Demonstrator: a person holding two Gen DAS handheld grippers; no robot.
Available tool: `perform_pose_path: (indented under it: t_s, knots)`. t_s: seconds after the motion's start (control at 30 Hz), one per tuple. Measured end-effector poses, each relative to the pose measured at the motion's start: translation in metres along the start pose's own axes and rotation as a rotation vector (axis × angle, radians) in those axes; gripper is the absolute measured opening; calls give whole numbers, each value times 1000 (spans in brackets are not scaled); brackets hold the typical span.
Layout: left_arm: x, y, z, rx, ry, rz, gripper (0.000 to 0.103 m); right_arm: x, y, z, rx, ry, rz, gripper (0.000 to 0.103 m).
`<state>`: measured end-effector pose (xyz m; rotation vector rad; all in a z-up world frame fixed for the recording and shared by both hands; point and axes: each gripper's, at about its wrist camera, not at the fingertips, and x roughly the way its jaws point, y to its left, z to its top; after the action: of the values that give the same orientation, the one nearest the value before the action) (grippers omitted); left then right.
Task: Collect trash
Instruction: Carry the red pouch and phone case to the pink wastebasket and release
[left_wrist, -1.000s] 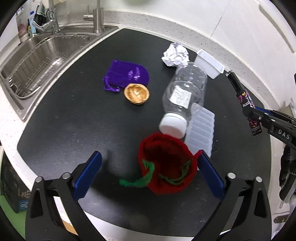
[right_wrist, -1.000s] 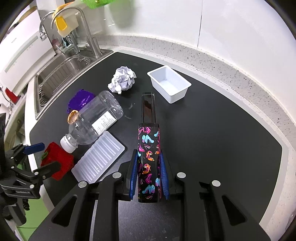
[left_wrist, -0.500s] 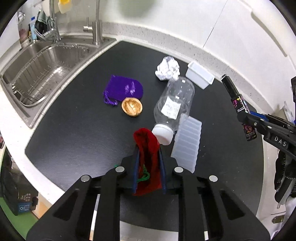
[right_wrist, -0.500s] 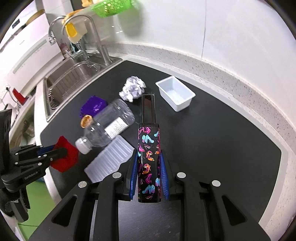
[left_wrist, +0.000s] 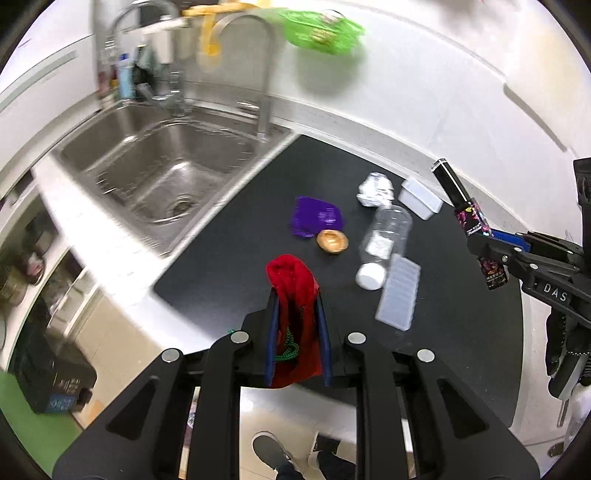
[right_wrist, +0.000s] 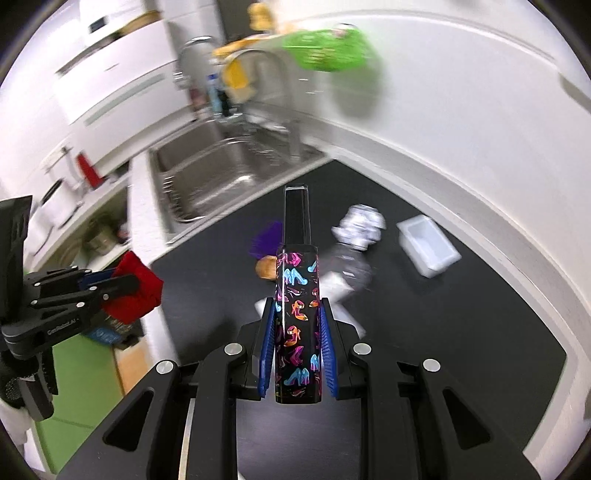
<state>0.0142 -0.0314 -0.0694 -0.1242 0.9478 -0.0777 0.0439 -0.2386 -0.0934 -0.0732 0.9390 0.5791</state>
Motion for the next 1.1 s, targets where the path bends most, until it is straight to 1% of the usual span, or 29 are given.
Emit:
perform_pose_path:
  t_s: [0.1,0.27,0.4,0.53,0.63,0.73,0.83,0.93,1.0,1.1]
  knots:
    - [-19,31,-17,-59,-18,44,18,11,41,9,-79,12,63,22]
    - [-46,92,-57,-187,-32,135,18,35,113,16,-210,43,174,22]
    - [-58,137,-95,-300,-20,198,18,61,178,10,-321,94,264,22]
    - [-59,183,-144,-413,7,258,18,95,234,-4,-404,156,335,22]
    - [-48,216,-185,-494,40,287,18,130,279,-25,-467,218,382,22]
    - [-30,246,-223,-560,68,308,18,160,311,-47,-520,265,408,22]
    - [-5,273,-260,-612,93,317,18,204,342,-77,-571,326,425,22]
    - [30,296,-296,-658,119,312,18,250,362,-106,-594,375,432,22]
    - [61,312,-325,-695,140,303,18,281,370,-126,-601,405,430,22]
    - [101,329,-358,-731,162,294,18,325,376,-160,-610,445,422,22]
